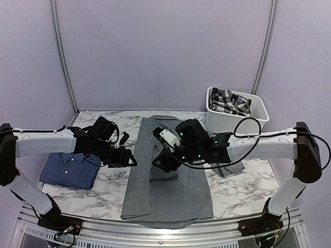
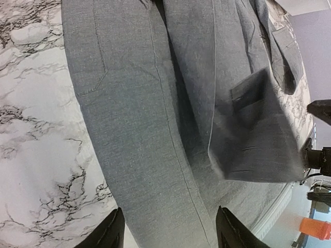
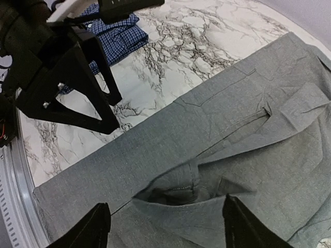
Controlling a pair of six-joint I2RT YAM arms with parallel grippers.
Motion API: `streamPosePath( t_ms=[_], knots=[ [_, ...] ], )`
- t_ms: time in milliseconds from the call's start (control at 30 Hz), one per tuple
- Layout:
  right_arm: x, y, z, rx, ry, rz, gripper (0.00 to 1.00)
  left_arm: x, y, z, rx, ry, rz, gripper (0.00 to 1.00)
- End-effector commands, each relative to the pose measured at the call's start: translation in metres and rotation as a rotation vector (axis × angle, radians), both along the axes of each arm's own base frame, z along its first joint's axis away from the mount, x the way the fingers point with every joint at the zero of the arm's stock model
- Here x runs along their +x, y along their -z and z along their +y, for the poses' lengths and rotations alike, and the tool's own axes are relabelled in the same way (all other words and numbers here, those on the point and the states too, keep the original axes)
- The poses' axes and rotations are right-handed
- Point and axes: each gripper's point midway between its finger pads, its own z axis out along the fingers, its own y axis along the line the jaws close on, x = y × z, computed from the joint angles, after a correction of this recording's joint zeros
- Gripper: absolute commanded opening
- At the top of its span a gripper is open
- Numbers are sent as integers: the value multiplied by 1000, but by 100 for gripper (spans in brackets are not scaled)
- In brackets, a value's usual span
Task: Fold and stack the long sleeve shirts
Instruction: Fold the crumpled shirt at the center of the board, then pick up the sleeve from the center of the board.
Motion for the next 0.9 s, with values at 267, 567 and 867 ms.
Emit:
streamPosePath(
  t_ms=[267, 567, 867],
  knots=[
    [15, -30, -33, 26, 59, -30, 70, -6, 0, -34, -156, 104, 71, 63],
    [38, 30, -45, 55, 75, 145, 54, -11, 23, -55, -116, 150, 93, 52],
    [39, 72, -42, 34, 60, 249, 48, -9, 48, -70, -68, 144, 126, 43]
  ],
)
